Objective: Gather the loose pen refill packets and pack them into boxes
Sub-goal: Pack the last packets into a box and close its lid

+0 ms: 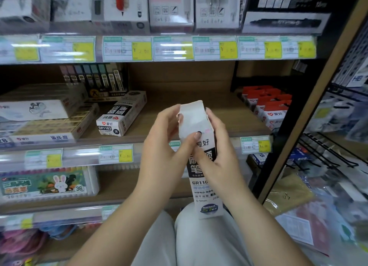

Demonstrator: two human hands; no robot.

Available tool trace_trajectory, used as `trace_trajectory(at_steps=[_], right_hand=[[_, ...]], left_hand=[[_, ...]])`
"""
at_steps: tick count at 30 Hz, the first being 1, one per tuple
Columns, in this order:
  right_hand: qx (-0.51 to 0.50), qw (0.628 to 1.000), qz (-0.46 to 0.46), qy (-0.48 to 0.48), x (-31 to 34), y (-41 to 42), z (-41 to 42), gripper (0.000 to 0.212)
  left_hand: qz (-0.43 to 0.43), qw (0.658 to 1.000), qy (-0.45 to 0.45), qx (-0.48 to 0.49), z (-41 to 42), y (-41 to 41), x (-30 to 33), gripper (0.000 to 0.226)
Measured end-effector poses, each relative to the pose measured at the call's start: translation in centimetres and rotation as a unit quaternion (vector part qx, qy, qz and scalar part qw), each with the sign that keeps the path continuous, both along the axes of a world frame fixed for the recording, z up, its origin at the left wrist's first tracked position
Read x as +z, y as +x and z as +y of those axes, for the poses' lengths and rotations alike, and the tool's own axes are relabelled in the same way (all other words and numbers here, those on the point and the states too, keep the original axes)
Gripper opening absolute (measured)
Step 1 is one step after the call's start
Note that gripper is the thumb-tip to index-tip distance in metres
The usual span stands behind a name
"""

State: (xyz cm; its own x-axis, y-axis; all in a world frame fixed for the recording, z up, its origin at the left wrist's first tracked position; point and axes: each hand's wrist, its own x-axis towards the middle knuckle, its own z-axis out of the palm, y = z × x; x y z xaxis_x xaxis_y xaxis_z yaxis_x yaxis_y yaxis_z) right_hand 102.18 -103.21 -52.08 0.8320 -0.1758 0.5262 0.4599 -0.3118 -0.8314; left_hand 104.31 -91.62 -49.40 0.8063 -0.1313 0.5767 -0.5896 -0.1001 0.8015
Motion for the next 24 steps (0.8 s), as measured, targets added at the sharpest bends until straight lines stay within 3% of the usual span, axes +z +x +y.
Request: trace_trajectory(at_steps=[3, 6, 11, 14, 18, 21, 24], right_hand=[[-0.005, 0.999, -0.043, -0.028, 0.1, -0.3, 0.0, 0.056], [-0.006, 0.998, -0.054, -0.039, 0.2, -0.5, -0.2, 0.045], [0.036, 0.996, -0.060, 0.049, 0.5, -0.4, -0.6, 0.034], [-0.001, 0.996, -0.042, 0.079, 0.8, -0.2, -0.4, 0.029], [-0.017, 0.994, -0.014, 0.105, 1.2, 0.0, -0.3, 0.019], [0.010, 0.991, 0.009, 0.134, 1.5, -0.4, -0.3, 0.009], [0.032, 0.985, 0.002, 0.168, 1.8, -0.5, -0.6, 0.033]], left_hand=[[0.021, 0.998, -0.056, -0.023, -0.4, -0.3, -0.6, 0.040], [0.010, 0.999, -0.044, -0.020, -0.6, -0.4, -1.0, 0.031], [-0.028, 1.000, -0.011, -0.006, -0.8, -0.5, -1.1, 0.015], [-0.035, 0.999, -0.020, 0.020, -1.1, -0.7, -1.4, 0.016], [0.024, 0.998, -0.045, 0.038, -1.3, -0.6, -1.2, 0.013], [0.089, 0.990, -0.112, -0.006, -1.5, -0.8, -0.5, 0.010], [0.131, 0.977, -0.162, -0.045, -1.7, -0.8, 0.1, 0.033]])
